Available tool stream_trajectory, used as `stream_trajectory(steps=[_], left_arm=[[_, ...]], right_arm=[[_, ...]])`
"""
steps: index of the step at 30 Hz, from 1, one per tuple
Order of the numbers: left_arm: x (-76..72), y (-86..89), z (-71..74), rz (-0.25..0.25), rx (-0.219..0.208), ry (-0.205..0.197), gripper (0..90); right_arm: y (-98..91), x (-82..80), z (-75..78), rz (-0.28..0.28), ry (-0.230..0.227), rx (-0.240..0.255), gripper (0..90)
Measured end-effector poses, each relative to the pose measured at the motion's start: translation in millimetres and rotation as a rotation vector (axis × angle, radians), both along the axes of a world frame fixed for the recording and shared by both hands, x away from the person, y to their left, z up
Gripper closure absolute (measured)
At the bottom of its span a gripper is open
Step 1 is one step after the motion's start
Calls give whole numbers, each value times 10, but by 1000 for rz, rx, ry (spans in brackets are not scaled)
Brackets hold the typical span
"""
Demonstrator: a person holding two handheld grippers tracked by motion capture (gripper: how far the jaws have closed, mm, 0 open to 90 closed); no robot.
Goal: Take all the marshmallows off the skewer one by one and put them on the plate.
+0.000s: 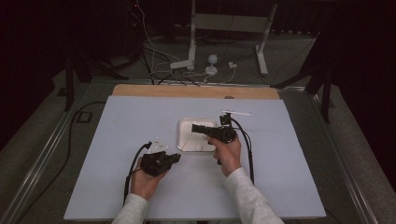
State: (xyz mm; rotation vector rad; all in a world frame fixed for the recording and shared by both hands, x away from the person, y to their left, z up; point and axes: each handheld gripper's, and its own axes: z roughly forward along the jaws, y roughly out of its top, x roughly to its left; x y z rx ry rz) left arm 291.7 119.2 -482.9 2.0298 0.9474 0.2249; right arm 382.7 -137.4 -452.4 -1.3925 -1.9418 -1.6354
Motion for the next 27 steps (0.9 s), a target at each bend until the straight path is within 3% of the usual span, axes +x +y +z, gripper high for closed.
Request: stream_trajectory(steps=[4,5,6,7,8,9,10,12,13,14,20,22,25,27], left_arm=[[-24,47,18,10,13,-3,900],[-26,52,15,7,31,1,900],[-44,52,-10,21,96,-7,900],[-56,86,-60,26,104,19,900],[-65,139,-92,38,83,37,900],[-60,185,-89,43,57,47,900],[-44,207,-66,58,41,47,900],[12,196,-28,91,1,51,900],[44,166,-18,102,-5,49,900],[74,128,-13,114,-4,51,900],[268,-30,-86,149,-23,100,892],[336,-64,-108,155,-38,115,891],[426,-125,-123,170,-42,132,881],[481,-169,-120,184,-43,138,853]], right_arm=[[2,23,-15,-13,6,29,813],[4,29,-15,-12,6,31,814],[-7,29,-10,-28,-1,32,823],[-73,37,19,-76,-15,43,829],[-189,73,50,-119,-13,80,832],[-293,106,98,-145,-22,68,831],[-353,121,156,-147,-48,1,827],[-381,136,201,-114,-50,-114,819],[-363,122,208,-120,-75,-185,816],[-337,116,196,-112,-85,-226,812],[-193,175,-81,-64,-7,-336,768],[-167,181,-155,-60,2,-373,695],[-162,194,-207,-60,14,-387,509],[-166,195,-213,-49,15,-389,449]])
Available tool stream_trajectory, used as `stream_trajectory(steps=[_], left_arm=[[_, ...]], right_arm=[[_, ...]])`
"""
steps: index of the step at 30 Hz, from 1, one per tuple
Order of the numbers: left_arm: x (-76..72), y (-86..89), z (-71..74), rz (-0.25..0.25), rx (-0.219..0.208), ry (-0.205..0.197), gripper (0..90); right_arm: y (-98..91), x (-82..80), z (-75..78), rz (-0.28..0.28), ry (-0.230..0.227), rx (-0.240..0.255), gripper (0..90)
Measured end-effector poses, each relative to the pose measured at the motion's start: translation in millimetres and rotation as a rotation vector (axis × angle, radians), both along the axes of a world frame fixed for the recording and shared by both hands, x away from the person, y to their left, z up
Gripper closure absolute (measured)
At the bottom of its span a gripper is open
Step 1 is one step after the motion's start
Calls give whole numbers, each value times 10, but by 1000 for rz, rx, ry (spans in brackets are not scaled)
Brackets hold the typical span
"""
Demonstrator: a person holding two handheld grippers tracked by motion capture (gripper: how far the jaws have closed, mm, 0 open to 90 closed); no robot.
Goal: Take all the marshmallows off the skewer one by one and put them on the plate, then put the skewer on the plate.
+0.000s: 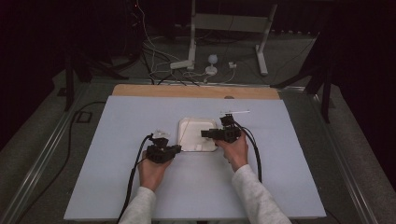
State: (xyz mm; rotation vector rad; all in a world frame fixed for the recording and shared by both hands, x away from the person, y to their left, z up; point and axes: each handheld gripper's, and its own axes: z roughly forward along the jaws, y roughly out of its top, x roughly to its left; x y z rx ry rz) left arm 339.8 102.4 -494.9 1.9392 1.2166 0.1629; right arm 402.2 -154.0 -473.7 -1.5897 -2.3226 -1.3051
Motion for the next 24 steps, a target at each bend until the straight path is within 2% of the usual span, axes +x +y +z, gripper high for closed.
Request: stream_trajectory(steps=[2,3,5,7,8,10,13,14,17,21,24], left_arm=[[58,-34,8,16,-16,11,830],[85,-53,16,24,-23,15,828],[143,-95,24,42,-36,18,829],[200,-145,16,39,-57,19,844],[223,-170,10,31,-75,9,819],[246,-193,11,46,-103,-18,715],[254,-147,44,74,-157,-52,518],[252,-120,63,80,-174,-61,479],[225,-34,144,103,-184,-98,329],[146,95,272,96,-192,-155,218],[78,200,356,92,-200,-185,173]], right_arm=[[6,-9,5,14,-1,-6,373],[6,-19,13,12,-7,-14,364],[-1,-43,28,23,-21,4,347],[-4,-73,46,28,-34,7,333],[-8,-90,56,28,-39,11,324],[-26,-129,71,34,-54,22,311],[-87,-197,82,37,-81,37,283],[-115,-219,82,38,-88,44,269],[-187,-273,75,37,-123,36,222],[-263,-339,88,34,-168,18,149],[-307,-384,114,29,-190,9,147]])
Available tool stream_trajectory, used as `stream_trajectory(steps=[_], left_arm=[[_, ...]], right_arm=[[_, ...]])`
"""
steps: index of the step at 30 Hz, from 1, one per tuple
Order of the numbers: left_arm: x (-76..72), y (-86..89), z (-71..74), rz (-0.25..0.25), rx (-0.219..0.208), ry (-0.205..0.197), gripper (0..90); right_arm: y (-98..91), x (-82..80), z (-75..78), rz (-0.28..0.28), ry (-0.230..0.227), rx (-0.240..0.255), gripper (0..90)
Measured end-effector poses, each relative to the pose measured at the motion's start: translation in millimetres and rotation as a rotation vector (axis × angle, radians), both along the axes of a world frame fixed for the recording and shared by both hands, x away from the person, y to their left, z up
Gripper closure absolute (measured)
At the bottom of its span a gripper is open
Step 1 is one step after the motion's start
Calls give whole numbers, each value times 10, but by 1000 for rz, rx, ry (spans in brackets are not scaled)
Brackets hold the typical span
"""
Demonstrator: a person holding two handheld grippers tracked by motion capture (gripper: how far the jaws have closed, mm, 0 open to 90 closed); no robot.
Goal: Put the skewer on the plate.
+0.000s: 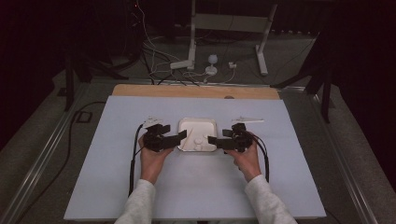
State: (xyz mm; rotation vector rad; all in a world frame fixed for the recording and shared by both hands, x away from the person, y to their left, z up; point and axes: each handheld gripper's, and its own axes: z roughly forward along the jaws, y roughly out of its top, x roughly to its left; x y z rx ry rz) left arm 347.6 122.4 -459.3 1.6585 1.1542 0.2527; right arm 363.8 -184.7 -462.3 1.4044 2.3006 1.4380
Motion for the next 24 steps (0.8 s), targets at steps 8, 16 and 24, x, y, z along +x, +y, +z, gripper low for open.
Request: stream_trajectory(steps=[8,16,24], left_arm=[[-205,230,105,-8,8,-83,80],[-360,407,112,-11,34,-150,15],[-501,596,147,12,63,-196,6]], right_arm=[[-163,-77,-2,-23,-29,-20,114],[-332,-210,53,-37,-90,-62,95],[-540,-360,71,-42,-116,-82,34]])
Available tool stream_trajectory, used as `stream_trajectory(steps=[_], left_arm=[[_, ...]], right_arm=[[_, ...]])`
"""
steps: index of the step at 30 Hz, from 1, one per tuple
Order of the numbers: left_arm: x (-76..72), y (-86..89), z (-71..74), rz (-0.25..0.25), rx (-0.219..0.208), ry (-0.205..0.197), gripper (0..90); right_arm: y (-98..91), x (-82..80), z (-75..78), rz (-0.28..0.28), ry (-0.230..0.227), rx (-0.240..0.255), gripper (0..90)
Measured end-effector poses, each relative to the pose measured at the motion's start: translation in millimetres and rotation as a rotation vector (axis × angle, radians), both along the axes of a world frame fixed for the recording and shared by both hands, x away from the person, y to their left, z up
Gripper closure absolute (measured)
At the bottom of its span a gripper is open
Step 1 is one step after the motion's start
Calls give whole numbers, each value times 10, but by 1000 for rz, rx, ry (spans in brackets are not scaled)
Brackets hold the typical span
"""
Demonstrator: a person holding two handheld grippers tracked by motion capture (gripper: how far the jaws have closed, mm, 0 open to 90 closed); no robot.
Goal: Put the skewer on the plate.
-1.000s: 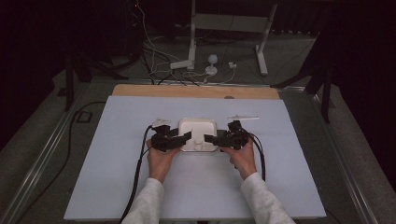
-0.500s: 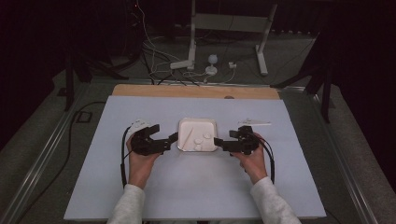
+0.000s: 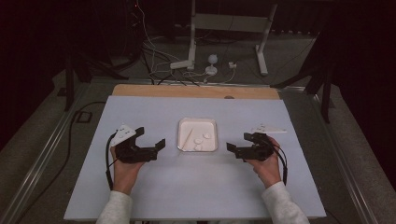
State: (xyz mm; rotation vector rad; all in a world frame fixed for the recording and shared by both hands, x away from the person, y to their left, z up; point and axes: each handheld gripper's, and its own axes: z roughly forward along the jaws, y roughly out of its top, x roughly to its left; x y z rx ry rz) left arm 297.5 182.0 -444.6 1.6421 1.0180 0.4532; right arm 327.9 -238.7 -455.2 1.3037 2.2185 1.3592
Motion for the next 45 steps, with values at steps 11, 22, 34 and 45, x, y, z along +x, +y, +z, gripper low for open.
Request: stream_trajectory(steps=[11,22,34,45], left_arm=[[-214,300,-69,27,23,-41,5],[-358,375,-186,43,53,-75,6],[-422,462,-203,71,35,-94,6],[-412,525,-212,84,28,-89,6]], right_arm=[[-348,-317,-89,-5,-65,-29,0],[-556,-516,-129,-36,-130,-14,0],[-688,-624,-159,-53,-176,9,0],[-748,-653,-180,-64,-177,17,0]])
